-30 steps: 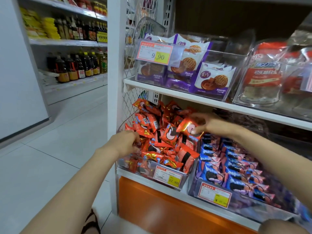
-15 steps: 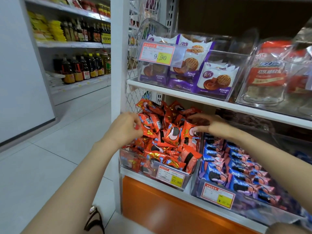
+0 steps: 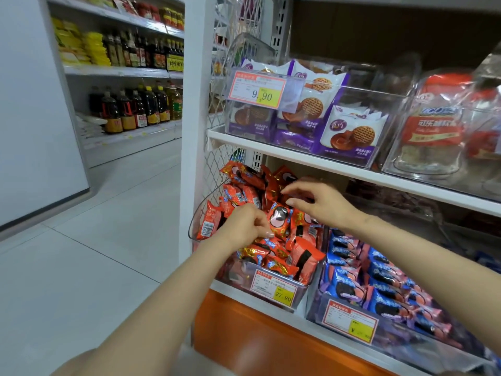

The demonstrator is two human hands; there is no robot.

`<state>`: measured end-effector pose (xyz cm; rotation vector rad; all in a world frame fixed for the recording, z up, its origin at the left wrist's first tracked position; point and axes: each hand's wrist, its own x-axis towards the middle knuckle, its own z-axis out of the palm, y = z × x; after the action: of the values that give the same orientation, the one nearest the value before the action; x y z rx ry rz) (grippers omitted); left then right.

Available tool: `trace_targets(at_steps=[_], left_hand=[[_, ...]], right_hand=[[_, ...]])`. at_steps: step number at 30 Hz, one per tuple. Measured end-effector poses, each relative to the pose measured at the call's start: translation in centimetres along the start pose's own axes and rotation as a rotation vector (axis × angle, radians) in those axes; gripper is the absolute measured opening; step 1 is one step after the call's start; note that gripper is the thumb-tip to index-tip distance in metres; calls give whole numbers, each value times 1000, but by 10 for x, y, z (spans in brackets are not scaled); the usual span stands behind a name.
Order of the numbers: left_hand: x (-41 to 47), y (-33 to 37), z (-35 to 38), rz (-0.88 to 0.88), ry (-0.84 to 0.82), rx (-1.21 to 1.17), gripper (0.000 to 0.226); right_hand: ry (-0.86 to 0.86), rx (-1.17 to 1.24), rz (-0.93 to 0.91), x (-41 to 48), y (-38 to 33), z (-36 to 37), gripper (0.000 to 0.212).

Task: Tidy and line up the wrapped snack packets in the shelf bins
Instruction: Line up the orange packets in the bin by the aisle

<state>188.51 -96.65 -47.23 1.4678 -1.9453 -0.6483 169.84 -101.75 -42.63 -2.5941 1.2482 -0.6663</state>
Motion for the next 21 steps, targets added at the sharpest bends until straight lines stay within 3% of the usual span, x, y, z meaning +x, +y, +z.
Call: trace_targets(at_steps=[5,8,10,14,17,21], left_hand=[[-5,-15,-5,-18,-33,118,18],[-7,-24,-20,-71,250,231,21],[-8,-35,-29,-71,348,506,30],[-9,-49,-29,-12,328,919,41],[-9,-49,-24,-69,195,1017,30],[-8,-46,-26,-87,144,1114,32]], right_hand=[[-84,11,-58,36,-22,14,27],[-200,-97,-119,65,-31,33,46],[-272,-188,-147,80,-34,46,65],[-381,-349,-161,94,-36,65,88],[-418,-477,-100,93,-33,70,90],[-368,-536,-86,85,-35,77,83]])
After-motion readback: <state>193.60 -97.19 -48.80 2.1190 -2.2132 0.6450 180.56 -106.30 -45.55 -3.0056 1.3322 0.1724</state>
